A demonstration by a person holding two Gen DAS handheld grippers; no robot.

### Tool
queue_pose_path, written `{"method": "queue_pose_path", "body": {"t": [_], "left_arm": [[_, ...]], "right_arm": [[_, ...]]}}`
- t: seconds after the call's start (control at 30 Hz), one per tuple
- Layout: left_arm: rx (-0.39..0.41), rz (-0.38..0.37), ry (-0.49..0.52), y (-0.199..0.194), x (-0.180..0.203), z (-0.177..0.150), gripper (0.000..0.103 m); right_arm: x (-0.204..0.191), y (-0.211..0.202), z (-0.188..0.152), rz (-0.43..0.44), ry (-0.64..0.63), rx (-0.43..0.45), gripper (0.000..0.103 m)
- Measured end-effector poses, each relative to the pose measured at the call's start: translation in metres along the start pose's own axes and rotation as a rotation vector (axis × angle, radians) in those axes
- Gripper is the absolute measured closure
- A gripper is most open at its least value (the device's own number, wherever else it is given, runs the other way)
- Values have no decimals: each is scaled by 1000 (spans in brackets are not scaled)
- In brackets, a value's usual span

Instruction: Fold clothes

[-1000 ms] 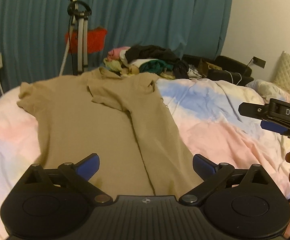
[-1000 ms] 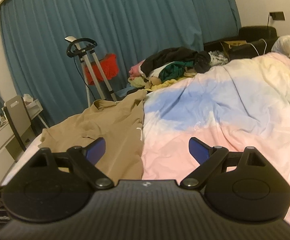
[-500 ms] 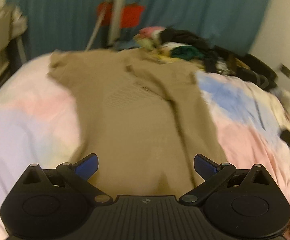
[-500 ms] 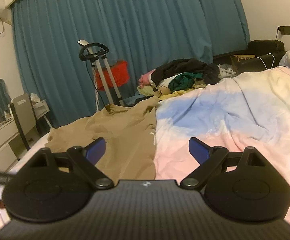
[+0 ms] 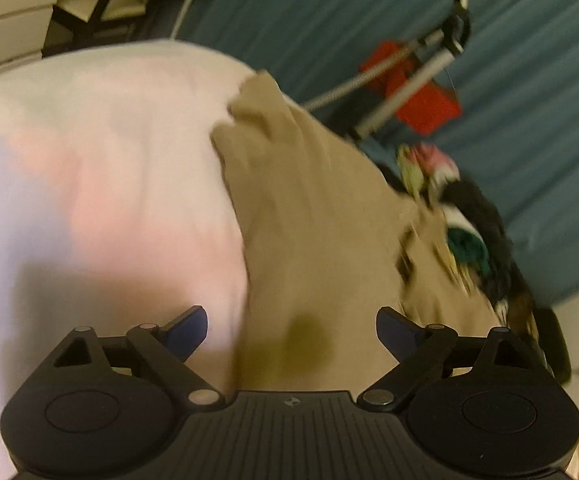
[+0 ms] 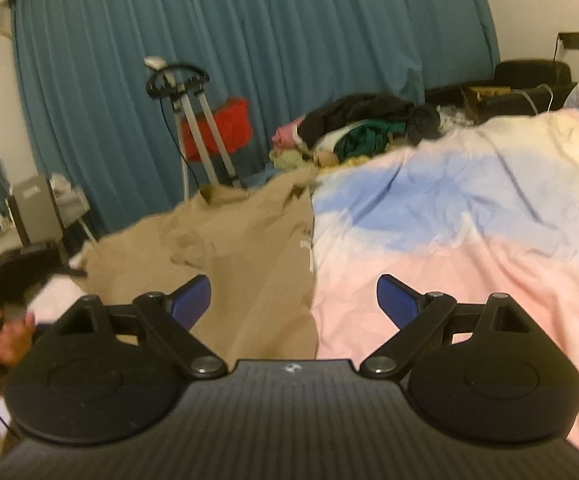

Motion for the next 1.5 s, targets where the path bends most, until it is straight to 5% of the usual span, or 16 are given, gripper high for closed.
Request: {"method": "queue_pose_path", "body": {"t": [0.3, 0.4, 0.53, 0.67, 0.9, 1.07, 1.3, 1.5], "left_arm": [[141, -6, -38, 95, -9, 51, 24], [164, 38, 50, 121, 3, 64, 46], [193, 93, 169, 136, 17, 75, 92], [249, 121, 398, 124, 55, 76, 94], [331, 52, 734, 72, 177, 46, 94], [324, -21, 905, 42, 270, -21, 94], [215, -80, 998, 60, 341, -135, 93], [23, -155, 986, 86, 334, -186, 45]], "right_arm": [[-1, 39, -20, 2, -26, -52, 12], [5, 53, -24, -11, 1, -69, 12], [14, 67, -26, -30, 49, -86, 12], [18, 73, -22, -37, 73, -74, 12], [33, 61, -14, -67, 131, -56, 12], [48, 51, -8, -94, 195, -53, 12], [71, 42, -7, -130, 279, -60, 12], [90, 53, -17, -133, 338, -97, 12]]}}
Point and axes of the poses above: each gripper's, at about its wrist camera, not at the fingertips, and y roughly the way its jaws point, x to its right, z to its top, the point moved 3 cm from there along y, roughly the way its jaws point, and after that the axes turned 12 degrees about x, right-handed, at the moved point
